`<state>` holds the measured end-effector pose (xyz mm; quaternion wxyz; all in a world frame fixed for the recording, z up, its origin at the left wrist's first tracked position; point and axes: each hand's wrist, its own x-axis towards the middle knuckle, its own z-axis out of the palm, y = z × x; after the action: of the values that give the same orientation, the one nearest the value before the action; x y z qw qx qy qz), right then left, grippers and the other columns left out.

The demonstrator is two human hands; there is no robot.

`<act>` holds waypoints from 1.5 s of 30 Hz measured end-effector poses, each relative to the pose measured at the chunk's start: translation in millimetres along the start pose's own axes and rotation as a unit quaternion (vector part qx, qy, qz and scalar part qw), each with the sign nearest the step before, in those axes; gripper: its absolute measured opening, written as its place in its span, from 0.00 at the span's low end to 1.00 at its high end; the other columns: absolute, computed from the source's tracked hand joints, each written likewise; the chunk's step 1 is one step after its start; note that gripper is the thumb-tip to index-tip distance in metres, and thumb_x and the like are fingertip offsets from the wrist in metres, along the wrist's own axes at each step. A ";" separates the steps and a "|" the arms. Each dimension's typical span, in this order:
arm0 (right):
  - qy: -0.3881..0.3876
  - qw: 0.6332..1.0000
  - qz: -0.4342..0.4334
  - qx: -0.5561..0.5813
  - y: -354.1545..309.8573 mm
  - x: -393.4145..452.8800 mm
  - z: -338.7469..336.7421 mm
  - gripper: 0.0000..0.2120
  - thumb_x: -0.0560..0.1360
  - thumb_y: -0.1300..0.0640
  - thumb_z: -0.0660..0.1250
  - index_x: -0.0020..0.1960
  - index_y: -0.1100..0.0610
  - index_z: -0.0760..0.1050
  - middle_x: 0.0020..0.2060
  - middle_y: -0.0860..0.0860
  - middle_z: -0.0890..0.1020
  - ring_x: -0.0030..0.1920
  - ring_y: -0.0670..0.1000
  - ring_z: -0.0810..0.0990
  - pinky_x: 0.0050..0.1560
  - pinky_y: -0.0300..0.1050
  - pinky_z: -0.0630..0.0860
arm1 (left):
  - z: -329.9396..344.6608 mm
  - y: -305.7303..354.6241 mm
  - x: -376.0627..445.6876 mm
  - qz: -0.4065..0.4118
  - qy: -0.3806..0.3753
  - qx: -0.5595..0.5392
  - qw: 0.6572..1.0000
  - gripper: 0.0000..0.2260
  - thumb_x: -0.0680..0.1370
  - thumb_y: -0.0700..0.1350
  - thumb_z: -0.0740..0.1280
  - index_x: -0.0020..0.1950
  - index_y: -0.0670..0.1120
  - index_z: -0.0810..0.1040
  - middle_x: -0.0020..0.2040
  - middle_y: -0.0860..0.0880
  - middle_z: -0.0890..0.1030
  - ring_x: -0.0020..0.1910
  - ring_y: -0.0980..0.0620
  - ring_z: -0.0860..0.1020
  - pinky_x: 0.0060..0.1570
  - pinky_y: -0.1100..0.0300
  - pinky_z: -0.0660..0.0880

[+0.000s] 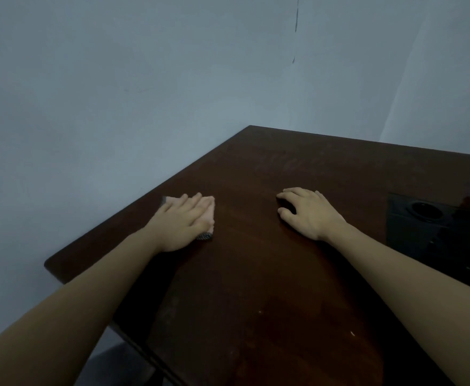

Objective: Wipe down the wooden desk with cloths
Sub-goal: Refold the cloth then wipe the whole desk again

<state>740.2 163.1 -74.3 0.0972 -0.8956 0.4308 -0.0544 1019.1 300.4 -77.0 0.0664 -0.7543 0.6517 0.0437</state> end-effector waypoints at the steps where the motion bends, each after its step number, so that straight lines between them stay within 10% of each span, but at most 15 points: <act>1: 0.000 1.000 -0.001 -0.002 0.4 0.2 0.3 0.25 0.84 0.42 0.53 0.79 0.47 0.62 0.79 0.48 0.61 0.79 0.52 0.58 0.79 0.59 0.50 | 0.9 10.2 -9.5 0.032 0.003 0.004 0.999 0.29 0.83 0.65 0.41 0.82 0.60 0.38 0.84 0.53 0.43 0.82 0.48 0.43 0.78 0.47 0.42; 6: -0.002 1.000 -0.003 -0.004 2.1 1.2 0.9 0.25 0.84 0.42 0.53 0.79 0.47 0.62 0.80 0.47 0.61 0.80 0.52 0.57 0.79 0.58 0.50 | 6.5 21.6 -43.6 0.125 0.003 -0.016 0.992 0.27 0.84 0.64 0.45 0.80 0.65 0.37 0.80 0.60 0.38 0.78 0.58 0.36 0.75 0.58 0.36; 11: 0.003 1.000 -0.002 -0.003 2.6 2.6 2.6 0.25 0.84 0.41 0.53 0.79 0.47 0.62 0.79 0.47 0.61 0.79 0.52 0.58 0.79 0.58 0.50 | 0.4 -0.3 -8.5 0.041 0.005 -0.022 0.999 0.45 0.64 0.79 0.24 0.79 0.64 0.36 0.82 0.58 0.42 0.82 0.50 0.42 0.80 0.47 0.41; 16: 0.006 1.000 0.000 0.002 1.9 0.9 1.4 0.25 0.83 0.41 0.54 0.79 0.46 0.63 0.79 0.47 0.62 0.79 0.52 0.59 0.78 0.58 0.51 | -8.4 32.8 21.5 -0.031 0.001 -0.040 0.999 0.29 0.83 0.65 0.43 0.83 0.59 0.41 0.84 0.52 0.43 0.82 0.46 0.43 0.79 0.44 0.42; 26: 0.004 1.000 -0.008 0.004 6.3 1.7 3.3 0.25 0.84 0.42 0.54 0.79 0.47 0.63 0.79 0.47 0.62 0.79 0.51 0.58 0.79 0.59 0.51 | 4.9 81.8 -70.9 0.195 -0.002 -0.001 0.981 0.30 0.81 0.68 0.43 0.79 0.64 0.34 0.80 0.61 0.35 0.78 0.59 0.33 0.75 0.58 0.32; 38: 0.014 1.000 -0.012 0.012 7.5 4.9 5.2 0.25 0.83 0.40 0.54 0.78 0.46 0.64 0.79 0.47 0.63 0.79 0.51 0.59 0.78 0.59 0.51 | -7.8 54.4 18.7 -0.010 -0.005 -0.036 0.999 0.29 0.83 0.65 0.43 0.83 0.59 0.41 0.84 0.53 0.43 0.82 0.47 0.43 0.79 0.45 0.41; 45: 0.014 0.999 -0.018 0.030 9.1 3.1 2.2 0.25 0.83 0.42 0.57 0.77 0.47 0.66 0.78 0.47 0.65 0.78 0.51 0.62 0.77 0.59 0.53 | -2.8 100.4 -43.8 0.153 0.001 -0.005 0.988 0.30 0.84 0.64 0.45 0.82 0.59 0.39 0.83 0.55 0.41 0.81 0.51 0.41 0.79 0.49 0.40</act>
<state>735.7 155.4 -78.4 0.1166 -0.8990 0.4141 -0.0814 913.3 328.5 -71.9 0.0544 -0.6465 0.7589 0.0562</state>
